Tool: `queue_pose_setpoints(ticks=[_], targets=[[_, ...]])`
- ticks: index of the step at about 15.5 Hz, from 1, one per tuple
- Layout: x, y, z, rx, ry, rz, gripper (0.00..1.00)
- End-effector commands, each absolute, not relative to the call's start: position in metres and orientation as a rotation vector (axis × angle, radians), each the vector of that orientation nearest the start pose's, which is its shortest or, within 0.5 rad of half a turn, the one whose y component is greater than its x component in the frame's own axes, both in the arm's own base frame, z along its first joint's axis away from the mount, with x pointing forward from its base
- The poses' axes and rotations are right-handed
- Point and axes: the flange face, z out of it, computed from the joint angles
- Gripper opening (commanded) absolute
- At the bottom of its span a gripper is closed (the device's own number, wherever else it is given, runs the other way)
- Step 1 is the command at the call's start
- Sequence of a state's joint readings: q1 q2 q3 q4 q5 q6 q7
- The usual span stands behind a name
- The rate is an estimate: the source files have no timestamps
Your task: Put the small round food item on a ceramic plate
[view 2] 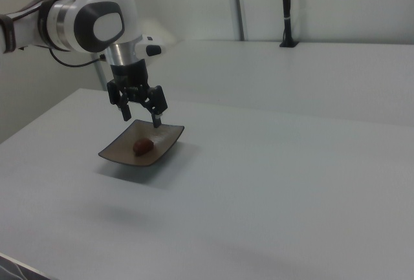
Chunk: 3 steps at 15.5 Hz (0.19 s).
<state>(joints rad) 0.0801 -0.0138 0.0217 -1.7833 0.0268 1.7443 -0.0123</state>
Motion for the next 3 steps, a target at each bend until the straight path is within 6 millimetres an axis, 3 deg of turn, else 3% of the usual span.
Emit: queue_pose_setpoints(ticks=[1,3], targets=[[0.5450,0.0576,0.5591,-3.133,-0.187,0.073,1.00],[0.5451,0.0585,0.5592,-3.133,-0.187,0.070,1.00]])
